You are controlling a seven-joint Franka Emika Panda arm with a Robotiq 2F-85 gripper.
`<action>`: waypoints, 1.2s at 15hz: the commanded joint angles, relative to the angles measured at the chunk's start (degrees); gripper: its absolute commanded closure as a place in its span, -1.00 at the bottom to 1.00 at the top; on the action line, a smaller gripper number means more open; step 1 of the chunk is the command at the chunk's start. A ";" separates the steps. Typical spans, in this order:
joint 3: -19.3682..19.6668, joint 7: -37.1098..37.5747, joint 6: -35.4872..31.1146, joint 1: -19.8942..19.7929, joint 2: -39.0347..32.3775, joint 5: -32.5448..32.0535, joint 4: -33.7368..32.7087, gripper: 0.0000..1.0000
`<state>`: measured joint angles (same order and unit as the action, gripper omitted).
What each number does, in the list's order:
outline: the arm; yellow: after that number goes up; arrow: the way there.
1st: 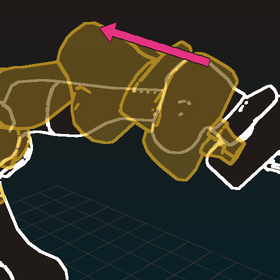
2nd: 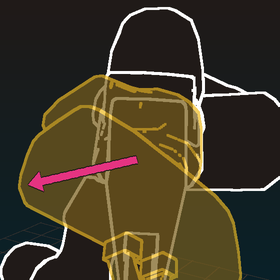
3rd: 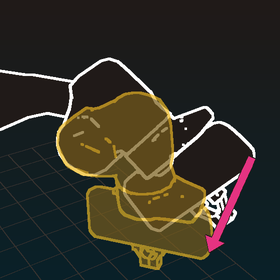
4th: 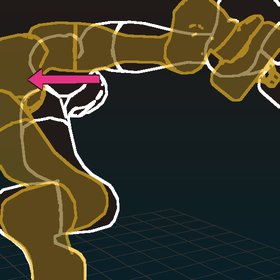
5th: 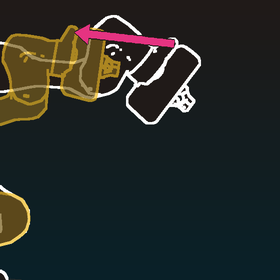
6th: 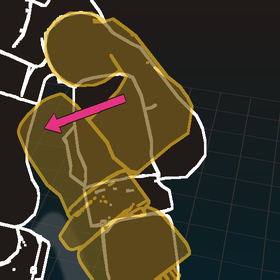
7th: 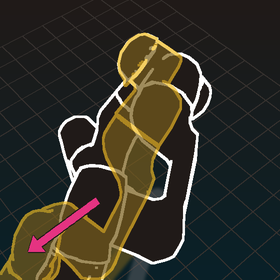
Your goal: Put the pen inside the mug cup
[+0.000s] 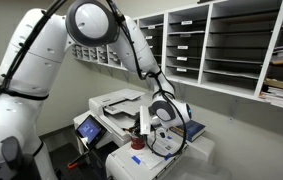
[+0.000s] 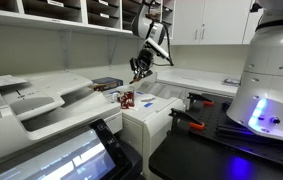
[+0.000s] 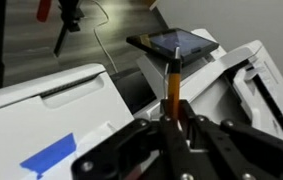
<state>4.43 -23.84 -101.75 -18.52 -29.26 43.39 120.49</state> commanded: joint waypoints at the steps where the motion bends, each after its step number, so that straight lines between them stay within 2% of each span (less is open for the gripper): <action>1: 0.21 3.15 5.72 -0.71 -4.70 2.92 -5.12 0.93; 5: 0.76 7.17 7.84 -0.90 -8.82 5.48 -8.89 0.93; 7: 1.47 9.44 5.86 -0.49 -9.40 6.68 -9.67 0.93; 8: 1.93 10.34 4.55 0.13 -9.16 6.66 -9.78 0.23; 10: 2.02 7.18 0.99 0.78 -8.01 6.30 -9.23 0.07; 14: 1.73 1.76 -6.22 2.78 -3.63 4.32 -5.94 -0.55; 17: 2.22 1.37 -10.56 5.63 1.12 -2.44 -2.02 -0.98; 18: 2.06 1.47 -12.05 6.24 3.15 -5.08 -0.12 -1.00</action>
<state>5.73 -21.50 -108.45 -14.81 -32.24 43.54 114.12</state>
